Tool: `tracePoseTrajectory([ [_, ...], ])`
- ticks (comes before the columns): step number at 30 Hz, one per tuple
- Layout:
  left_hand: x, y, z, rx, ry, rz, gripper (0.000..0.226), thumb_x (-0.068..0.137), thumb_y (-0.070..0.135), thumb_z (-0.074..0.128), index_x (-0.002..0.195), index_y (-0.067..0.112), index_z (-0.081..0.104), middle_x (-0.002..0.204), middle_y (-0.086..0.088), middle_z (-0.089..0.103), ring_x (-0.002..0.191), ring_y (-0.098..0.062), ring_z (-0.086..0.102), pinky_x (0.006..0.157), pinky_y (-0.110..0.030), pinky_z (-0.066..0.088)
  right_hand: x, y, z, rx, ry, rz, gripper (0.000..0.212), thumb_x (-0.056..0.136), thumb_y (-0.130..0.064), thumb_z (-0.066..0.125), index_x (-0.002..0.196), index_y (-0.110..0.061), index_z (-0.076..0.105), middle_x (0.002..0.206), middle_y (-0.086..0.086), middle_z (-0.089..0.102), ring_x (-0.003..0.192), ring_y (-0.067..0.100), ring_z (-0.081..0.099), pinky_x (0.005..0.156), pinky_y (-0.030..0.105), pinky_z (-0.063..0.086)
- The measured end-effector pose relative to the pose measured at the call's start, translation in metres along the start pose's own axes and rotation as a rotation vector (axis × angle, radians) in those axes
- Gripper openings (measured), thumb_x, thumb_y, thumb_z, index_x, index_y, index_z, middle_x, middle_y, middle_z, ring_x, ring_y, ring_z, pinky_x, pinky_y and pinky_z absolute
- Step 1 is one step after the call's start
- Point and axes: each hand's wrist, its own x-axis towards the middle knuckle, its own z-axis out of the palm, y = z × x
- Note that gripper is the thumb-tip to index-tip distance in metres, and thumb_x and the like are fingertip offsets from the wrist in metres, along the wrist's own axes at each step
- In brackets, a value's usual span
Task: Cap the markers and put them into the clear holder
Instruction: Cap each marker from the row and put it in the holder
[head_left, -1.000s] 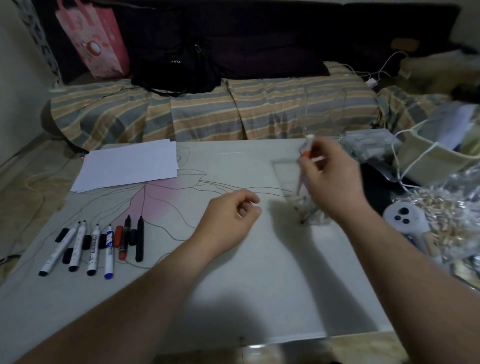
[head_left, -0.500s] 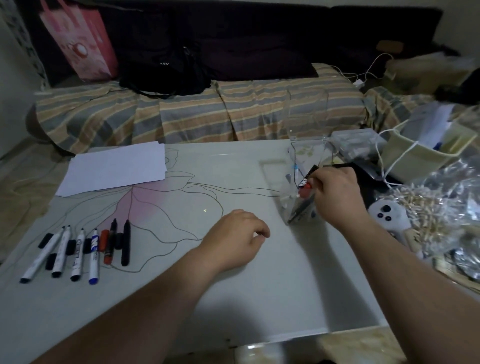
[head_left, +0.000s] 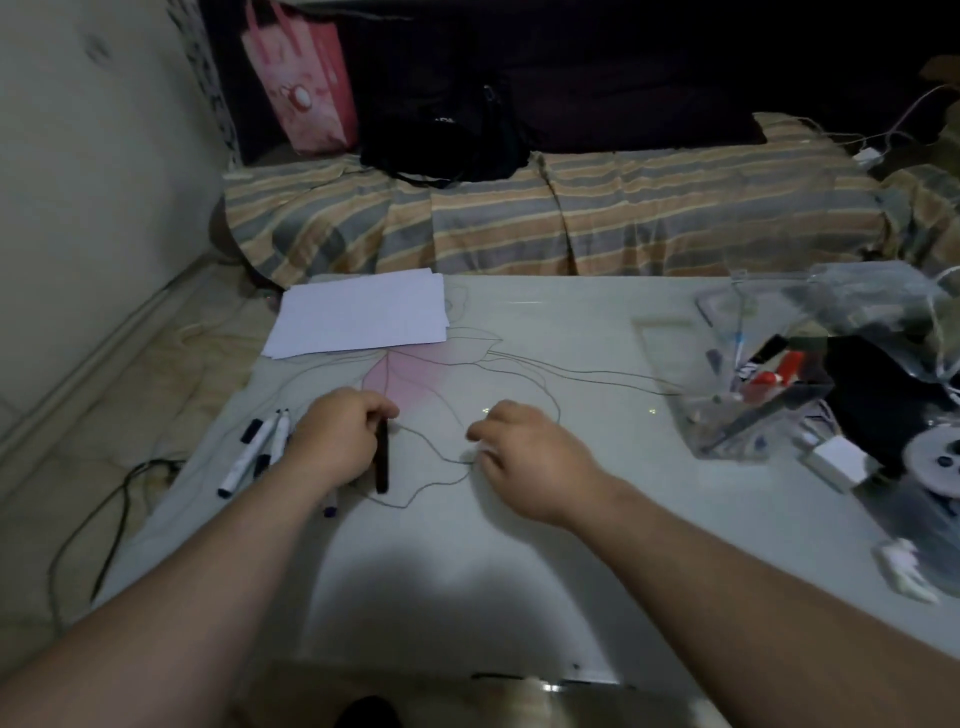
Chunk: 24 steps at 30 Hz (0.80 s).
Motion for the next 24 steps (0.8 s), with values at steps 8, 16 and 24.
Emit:
tracePoseTrajectory([
  [8,-0.009,-0.039,-0.01,0.131,0.0,-0.022,0.035,0.093,0.012,0.059,0.118,0.031,0.074,0.115,-0.008,0.064,0.103,-0.026,0.064,0.089,-0.031,0.052,0.04,-0.071,0.063,-0.089,-0.279,-0.084,0.045,0.097,-0.05,0.043,0.141,-0.038,0.045,0.13,0.003,0.045,0.117,0.028,0.041,0.086,0.045,0.044],
  [16,-0.005,-0.035,-0.003,0.277,-0.008,0.017,0.024,0.09,0.044,0.063,0.108,0.033,0.075,0.108,-0.004,0.064,0.106,-0.029,0.06,0.089,-0.038,0.052,0.047,-0.068,0.061,-0.239,-0.128,0.157,0.029,0.097,-0.008,0.049,0.123,-0.006,0.063,0.115,0.015,0.057,0.106,0.038,0.059,0.073,0.039,0.043],
  [24,-0.002,-0.015,0.015,0.467,-0.05,0.007,0.032,0.085,0.055,0.069,0.112,0.038,0.072,0.113,0.002,0.064,0.111,-0.027,0.053,0.091,-0.04,0.046,0.016,-0.013,0.019,-0.049,-0.201,0.417,0.035,0.093,-0.012,0.05,0.127,-0.009,0.04,0.113,0.021,0.062,0.087,0.034,0.053,0.069,0.036,0.041],
])
